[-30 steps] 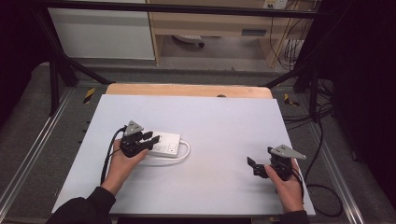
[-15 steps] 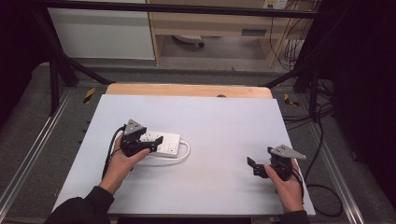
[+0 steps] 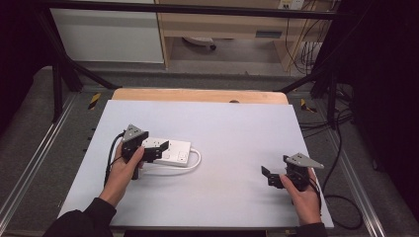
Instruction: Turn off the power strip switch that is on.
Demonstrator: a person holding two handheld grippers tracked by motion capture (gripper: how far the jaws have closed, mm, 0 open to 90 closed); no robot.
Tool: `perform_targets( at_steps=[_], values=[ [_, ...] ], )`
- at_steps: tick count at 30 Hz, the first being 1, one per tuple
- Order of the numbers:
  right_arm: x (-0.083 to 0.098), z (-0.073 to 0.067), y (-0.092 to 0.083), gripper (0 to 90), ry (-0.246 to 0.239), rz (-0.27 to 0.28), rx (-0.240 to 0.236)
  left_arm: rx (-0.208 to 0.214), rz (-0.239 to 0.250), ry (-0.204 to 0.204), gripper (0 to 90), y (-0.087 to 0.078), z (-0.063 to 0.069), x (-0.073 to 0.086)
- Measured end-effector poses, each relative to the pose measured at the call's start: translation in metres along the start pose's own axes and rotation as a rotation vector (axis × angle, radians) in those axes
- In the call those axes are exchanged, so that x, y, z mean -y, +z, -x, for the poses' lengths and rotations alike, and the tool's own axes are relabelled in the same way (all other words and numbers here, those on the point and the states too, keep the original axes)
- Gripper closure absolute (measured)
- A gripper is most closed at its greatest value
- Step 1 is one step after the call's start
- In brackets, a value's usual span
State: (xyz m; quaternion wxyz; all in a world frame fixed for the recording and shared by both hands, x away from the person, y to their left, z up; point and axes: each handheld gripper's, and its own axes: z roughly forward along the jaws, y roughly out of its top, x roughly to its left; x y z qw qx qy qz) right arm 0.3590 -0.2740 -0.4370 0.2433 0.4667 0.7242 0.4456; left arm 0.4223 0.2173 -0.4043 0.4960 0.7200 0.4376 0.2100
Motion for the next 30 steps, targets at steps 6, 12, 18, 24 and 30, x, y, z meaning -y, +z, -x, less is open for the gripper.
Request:
perform_targets(
  at_steps=[6,12,18,24,30],
  values=[
    [0.0,0.0,0.0,3.6,0.0,-0.001,-0.001,-0.001,0.015,-0.011,6.5,-0.007,-0.005,-0.003],
    [0.0,0.0,0.0,3.5,0.0,-0.001,0.0,-0.006,0.027,-0.02,6.5,-0.013,-0.008,-0.005],
    [0.0,0.0,0.0,3.5,0.001,-0.002,-0.001,-0.004,0.03,-0.021,6.5,-0.021,-0.01,-0.007],
    [0.0,0.0,0.0,3.5,0.0,-0.004,-0.001,-0.003,0.026,-0.016,6.6,-0.033,-0.012,-0.008],
    [0.0,0.0,0.001,3.5,0.002,-0.004,-0.001,-0.004,0.023,-0.014,6.6,-0.047,-0.014,-0.009]
  ],
)
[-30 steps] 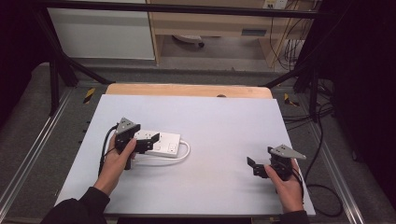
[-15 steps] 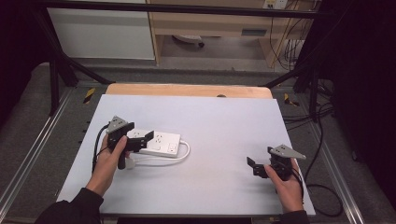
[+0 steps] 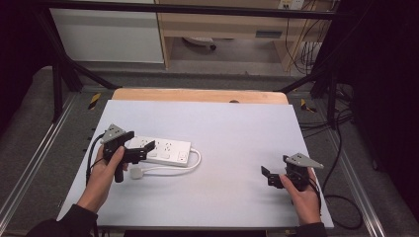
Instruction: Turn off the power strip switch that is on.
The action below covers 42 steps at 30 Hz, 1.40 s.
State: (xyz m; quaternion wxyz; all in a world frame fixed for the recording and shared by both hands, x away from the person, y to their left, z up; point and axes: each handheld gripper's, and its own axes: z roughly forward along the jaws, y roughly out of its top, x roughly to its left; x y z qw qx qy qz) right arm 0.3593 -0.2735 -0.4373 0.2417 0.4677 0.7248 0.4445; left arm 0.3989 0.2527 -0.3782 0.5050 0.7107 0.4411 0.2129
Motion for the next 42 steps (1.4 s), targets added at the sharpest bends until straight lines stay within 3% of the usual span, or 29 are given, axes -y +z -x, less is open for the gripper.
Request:
perform_targets(
  at_steps=[24,29,37,42],
  values=[
    [0.0,0.0,0.0,3.5,-0.002,-0.002,0.001,0.003,0.035,0.004,6.5,-0.054,-0.006,0.005],
    [0.0,0.0,0.0,3.5,-0.008,0.002,0.002,0.0,0.036,0.004,6.5,-0.064,-0.008,0.011],
    [0.0,0.0,-0.001,3.5,-0.006,0.004,0.006,-0.011,0.065,-0.033,6.5,-0.081,-0.015,0.023],
    [0.0,0.001,-0.002,3.5,-0.002,0.007,0.007,-0.022,0.051,-0.038,6.5,-0.087,-0.02,0.036]
  ],
)
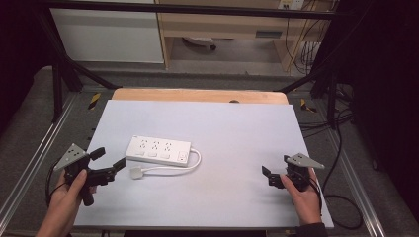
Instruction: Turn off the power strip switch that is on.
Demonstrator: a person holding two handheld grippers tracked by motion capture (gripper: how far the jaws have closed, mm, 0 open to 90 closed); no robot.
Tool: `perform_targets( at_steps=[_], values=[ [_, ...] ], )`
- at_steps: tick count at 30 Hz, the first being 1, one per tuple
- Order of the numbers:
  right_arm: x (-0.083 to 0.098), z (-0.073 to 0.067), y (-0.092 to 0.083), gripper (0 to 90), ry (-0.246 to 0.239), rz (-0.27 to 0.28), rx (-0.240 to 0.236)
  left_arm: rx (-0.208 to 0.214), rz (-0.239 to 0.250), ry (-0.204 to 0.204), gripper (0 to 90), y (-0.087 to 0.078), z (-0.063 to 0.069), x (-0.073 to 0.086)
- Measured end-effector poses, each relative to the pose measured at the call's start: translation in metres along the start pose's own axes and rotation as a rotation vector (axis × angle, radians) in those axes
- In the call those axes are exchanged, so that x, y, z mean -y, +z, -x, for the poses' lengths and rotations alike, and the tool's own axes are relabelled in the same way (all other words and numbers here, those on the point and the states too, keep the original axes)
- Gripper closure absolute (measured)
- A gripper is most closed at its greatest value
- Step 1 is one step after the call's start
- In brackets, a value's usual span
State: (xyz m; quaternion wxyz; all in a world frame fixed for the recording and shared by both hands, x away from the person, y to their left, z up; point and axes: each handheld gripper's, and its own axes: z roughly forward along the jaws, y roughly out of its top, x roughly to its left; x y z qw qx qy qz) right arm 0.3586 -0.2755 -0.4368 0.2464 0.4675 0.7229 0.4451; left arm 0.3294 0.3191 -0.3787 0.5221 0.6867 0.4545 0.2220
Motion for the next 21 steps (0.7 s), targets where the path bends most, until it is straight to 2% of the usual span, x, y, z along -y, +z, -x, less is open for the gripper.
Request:
perform_targets(
  at_steps=[13,17,19,21],
  values=[
    [0.001,0.002,0.001,3.5,-0.001,-0.007,0.007,-0.006,-0.049,-0.007,6.7,0.001,-0.004,0.035],
    [0.002,0.001,0.003,3.4,-0.007,-0.021,0.009,-0.003,-0.097,0.0,7.1,0.004,0.0,0.047],
    [0.003,0.001,0.006,3.4,-0.007,-0.044,0.012,0.017,-0.148,0.028,7.1,0.007,0.004,0.054],
    [0.005,0.002,0.01,3.5,-0.01,-0.081,0.021,0.008,-0.164,0.045,7.2,0.01,0.008,0.058]
  ],
)
